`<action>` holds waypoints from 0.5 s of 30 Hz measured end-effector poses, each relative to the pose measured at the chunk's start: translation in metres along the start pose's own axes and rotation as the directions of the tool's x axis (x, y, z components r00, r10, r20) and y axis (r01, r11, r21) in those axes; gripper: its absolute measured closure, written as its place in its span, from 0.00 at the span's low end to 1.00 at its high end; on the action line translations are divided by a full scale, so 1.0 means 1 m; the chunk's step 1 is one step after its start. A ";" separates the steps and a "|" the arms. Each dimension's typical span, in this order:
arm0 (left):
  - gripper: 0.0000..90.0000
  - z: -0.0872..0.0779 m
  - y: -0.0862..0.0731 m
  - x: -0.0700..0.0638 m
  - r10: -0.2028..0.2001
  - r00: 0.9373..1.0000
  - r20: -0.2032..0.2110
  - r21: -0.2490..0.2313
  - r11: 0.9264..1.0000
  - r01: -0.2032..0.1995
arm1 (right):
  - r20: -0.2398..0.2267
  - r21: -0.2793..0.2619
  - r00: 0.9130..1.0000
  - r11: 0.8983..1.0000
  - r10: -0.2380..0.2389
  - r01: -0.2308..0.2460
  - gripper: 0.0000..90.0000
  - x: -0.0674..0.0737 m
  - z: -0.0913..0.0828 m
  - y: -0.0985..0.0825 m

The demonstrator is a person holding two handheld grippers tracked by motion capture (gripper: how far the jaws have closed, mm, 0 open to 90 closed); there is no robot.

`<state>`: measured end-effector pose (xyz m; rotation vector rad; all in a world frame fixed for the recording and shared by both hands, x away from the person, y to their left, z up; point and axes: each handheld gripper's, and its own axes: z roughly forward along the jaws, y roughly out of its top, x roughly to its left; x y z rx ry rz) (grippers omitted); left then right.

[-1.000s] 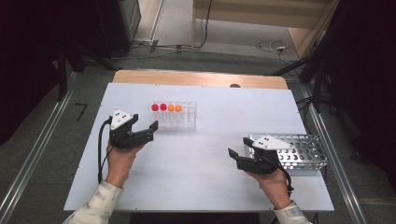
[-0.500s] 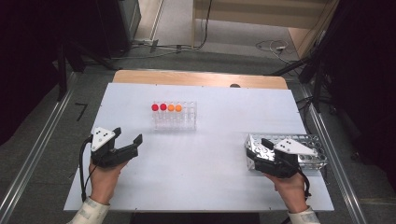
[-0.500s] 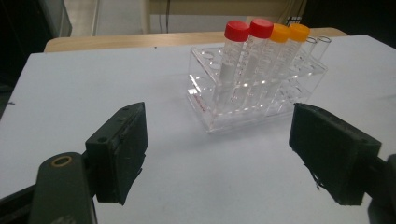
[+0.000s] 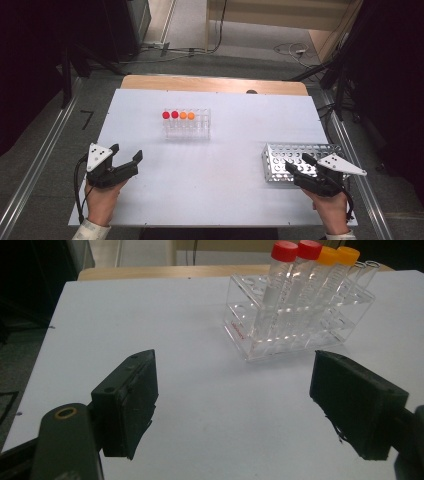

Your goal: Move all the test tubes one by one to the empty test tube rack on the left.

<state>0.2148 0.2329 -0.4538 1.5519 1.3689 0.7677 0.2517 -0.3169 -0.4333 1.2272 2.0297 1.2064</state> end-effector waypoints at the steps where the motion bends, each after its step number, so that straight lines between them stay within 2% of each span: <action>1: 0.22 -0.001 -0.001 0.001 -0.001 1.000 -0.002 0.001 1.000 0.001 | 0.006 0.000 1.000 1.000 0.002 -0.002 0.31 -0.001 -0.002 -0.001; 9: 0.21 -0.012 -0.006 0.006 -0.017 1.000 -0.013 -0.006 1.000 0.017 | 0.026 -0.006 1.000 1.000 0.013 -0.013 0.31 -0.011 -0.011 -0.007; 15: 0.21 -0.018 -0.010 0.009 -0.008 0.999 -0.033 -0.005 1.000 0.008 | 0.040 -0.006 0.999 1.000 0.021 -0.021 0.31 -0.017 -0.015 -0.010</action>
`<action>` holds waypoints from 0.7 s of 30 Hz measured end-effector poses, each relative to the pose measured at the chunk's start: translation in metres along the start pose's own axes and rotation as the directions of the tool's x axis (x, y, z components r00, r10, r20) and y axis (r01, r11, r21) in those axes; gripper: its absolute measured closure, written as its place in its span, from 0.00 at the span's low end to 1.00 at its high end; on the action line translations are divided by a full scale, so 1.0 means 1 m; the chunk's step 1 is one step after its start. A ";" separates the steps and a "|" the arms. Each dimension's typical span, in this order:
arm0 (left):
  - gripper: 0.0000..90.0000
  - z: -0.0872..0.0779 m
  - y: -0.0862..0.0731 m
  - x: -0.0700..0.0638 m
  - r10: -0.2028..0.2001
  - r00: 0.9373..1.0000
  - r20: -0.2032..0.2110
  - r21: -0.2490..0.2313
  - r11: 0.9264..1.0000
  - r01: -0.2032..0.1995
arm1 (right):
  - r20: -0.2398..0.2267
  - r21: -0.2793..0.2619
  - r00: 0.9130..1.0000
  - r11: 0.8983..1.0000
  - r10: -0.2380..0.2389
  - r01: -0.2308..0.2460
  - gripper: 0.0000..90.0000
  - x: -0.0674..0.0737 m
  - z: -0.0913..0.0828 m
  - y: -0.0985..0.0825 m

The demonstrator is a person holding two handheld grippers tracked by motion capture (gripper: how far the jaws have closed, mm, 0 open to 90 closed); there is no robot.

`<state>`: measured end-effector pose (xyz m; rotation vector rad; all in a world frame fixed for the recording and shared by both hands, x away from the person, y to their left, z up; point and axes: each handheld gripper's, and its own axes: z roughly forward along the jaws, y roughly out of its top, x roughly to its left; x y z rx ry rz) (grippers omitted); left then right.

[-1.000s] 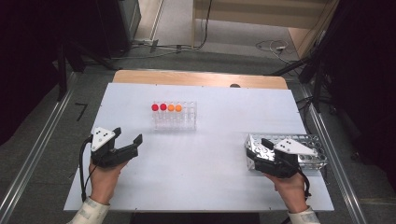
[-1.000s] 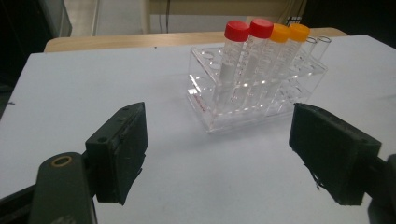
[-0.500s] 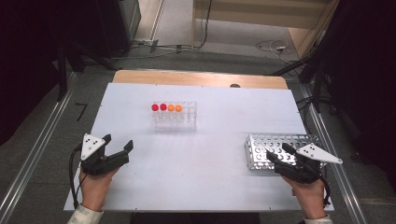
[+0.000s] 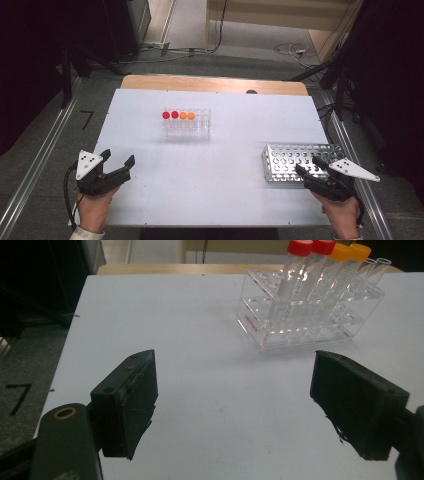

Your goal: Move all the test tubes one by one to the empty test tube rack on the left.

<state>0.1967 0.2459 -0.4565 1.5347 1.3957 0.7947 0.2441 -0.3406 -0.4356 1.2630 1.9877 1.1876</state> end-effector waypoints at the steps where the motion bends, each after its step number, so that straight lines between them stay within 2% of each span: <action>1: 0.21 -0.001 -0.001 0.001 -0.001 1.000 -0.006 0.000 1.000 0.001 | 0.001 -0.001 1.000 1.000 0.001 -0.001 0.31 -0.001 -0.001 -0.001; 12: 0.21 -0.011 -0.007 0.013 -0.021 0.999 -0.037 0.001 1.000 0.021 | 0.041 -0.006 0.999 1.000 0.030 -0.030 0.31 -0.016 -0.011 -0.006; 21: 0.21 -0.012 -0.016 0.023 -0.033 0.997 -0.064 0.027 0.999 0.035 | 0.106 -0.004 0.993 0.998 0.061 -0.061 0.31 -0.035 -0.019 -0.015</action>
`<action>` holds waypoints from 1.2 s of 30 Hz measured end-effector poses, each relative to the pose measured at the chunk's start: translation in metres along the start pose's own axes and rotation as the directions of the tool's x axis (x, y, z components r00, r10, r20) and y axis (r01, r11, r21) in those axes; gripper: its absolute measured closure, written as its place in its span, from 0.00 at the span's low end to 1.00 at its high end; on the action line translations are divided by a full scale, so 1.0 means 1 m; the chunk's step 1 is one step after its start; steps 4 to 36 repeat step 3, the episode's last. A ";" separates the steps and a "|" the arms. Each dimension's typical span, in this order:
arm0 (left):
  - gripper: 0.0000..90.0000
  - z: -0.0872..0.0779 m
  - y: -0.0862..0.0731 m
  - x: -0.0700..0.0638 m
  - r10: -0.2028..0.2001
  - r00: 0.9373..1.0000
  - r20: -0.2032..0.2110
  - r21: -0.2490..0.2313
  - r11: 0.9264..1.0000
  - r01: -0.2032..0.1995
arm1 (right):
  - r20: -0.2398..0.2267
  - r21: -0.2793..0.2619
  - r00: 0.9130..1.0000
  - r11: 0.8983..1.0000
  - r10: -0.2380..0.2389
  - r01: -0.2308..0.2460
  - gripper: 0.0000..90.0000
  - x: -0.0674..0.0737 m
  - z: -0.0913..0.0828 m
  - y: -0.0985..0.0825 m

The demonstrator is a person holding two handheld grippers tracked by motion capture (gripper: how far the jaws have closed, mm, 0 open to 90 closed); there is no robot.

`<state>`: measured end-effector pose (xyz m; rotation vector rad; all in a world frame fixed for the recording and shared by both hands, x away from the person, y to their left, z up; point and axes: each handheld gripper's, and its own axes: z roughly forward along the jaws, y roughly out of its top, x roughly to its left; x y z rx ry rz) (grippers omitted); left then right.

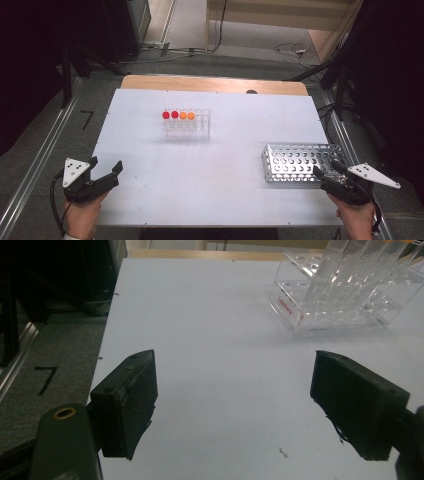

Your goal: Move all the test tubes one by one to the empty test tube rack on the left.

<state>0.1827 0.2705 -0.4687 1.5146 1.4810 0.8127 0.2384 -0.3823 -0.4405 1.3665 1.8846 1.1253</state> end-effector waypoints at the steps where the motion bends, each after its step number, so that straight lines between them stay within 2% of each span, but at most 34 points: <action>1: 0.21 0.001 -0.001 0.001 -0.006 1.000 -0.004 0.005 1.000 0.006 | 0.008 0.001 1.000 1.000 0.008 -0.008 0.31 -0.002 -0.001 -0.001; 3: 0.21 0.004 -0.003 0.004 -0.016 1.000 -0.004 0.018 1.000 0.016 | 0.020 -0.005 1.000 1.000 0.019 -0.019 0.31 -0.005 -0.002 -0.002; 36: 0.21 0.004 -0.003 0.004 -0.016 1.000 -0.004 0.018 1.000 0.016 | 0.020 -0.005 1.000 1.000 0.019 -0.019 0.31 -0.005 -0.002 -0.002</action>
